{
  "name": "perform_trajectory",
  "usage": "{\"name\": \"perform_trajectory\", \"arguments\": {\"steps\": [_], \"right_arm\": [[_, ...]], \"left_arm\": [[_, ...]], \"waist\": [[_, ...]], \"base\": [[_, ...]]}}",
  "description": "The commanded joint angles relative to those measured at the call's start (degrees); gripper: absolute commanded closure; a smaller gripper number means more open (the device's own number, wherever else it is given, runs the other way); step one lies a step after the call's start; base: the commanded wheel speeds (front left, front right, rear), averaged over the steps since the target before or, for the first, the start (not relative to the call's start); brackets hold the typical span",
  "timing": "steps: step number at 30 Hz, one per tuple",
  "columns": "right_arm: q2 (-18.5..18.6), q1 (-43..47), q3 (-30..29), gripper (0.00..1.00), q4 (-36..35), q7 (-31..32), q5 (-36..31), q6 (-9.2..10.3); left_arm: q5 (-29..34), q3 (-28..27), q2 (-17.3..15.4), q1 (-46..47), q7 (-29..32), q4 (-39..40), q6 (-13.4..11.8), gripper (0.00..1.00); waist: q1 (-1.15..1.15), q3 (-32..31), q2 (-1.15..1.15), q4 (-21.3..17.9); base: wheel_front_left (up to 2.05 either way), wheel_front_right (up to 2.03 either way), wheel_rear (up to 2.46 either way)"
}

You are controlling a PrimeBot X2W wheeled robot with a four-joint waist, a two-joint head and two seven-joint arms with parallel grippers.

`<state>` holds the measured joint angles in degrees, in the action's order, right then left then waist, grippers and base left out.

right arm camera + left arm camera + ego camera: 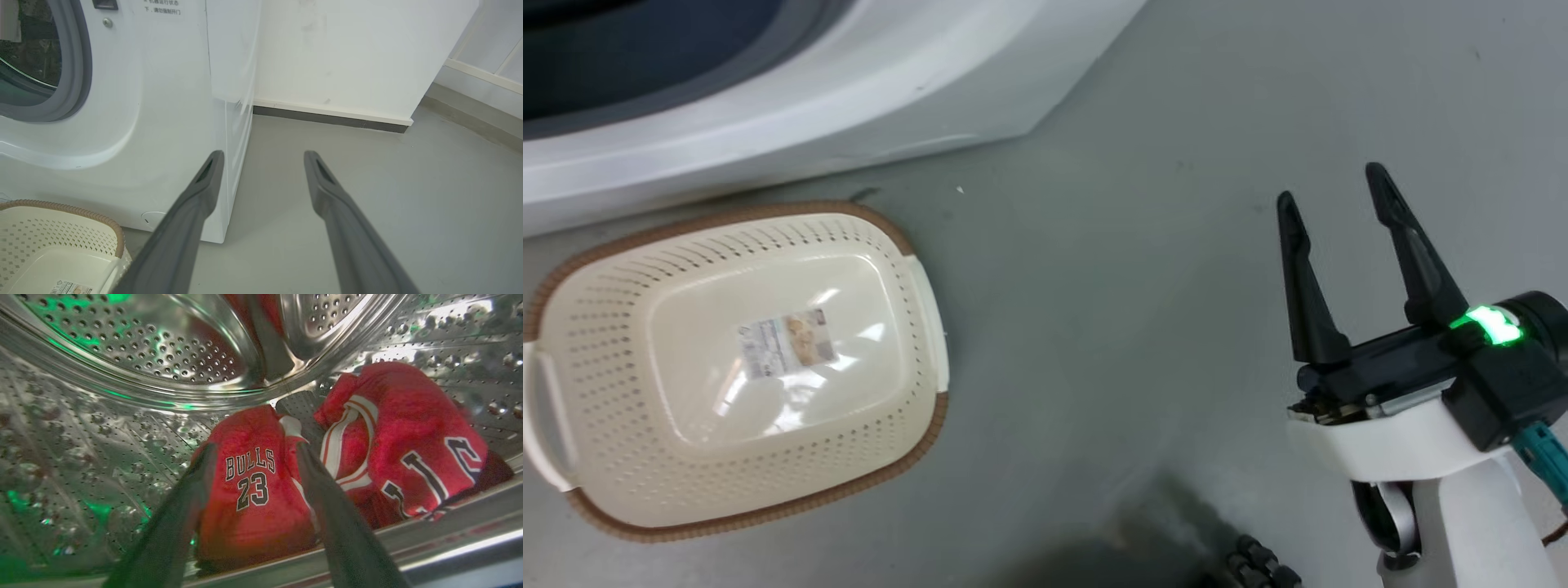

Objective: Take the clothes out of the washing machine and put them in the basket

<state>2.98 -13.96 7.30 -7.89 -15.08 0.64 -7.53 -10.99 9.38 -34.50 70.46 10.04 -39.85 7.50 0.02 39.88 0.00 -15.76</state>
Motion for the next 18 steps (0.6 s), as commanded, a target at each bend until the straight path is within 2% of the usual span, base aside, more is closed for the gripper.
{"name": "perform_trajectory", "arguments": {"steps": [1, 12, 18], "right_arm": [[-0.1, -0.9, 0.7, 0.00, -0.9, -0.1, 0.7, 0.08], [-0.2, 0.2, 5.6, 0.00, -6.1, -0.1, 4.2, 0.07], [-0.2, 2.3, 4.7, 0.00, -8.9, -0.1, 4.5, 0.07]], "left_arm": [[-0.7, 1.4, -1.4, 3.3, 2.3, -1.0, -0.1, 0.00], [-5.1, 12.6, -11.0, 18.9, 19.0, -7.4, -0.1, 0.00], [-7.4, 15.9, -12.9, 22.3, 22.8, -10.5, -0.1, 0.00]], "waist": [[-0.02, 3.4, 0.00, -2.6], [-0.02, 8.8, 0.00, -9.6], [-0.02, 9.2, 0.00, -10.4]], "base": [[0.00, 0.00, 0.00], [0.00, 0.00, 0.00], [0.00, 0.00, 0.00]]}}
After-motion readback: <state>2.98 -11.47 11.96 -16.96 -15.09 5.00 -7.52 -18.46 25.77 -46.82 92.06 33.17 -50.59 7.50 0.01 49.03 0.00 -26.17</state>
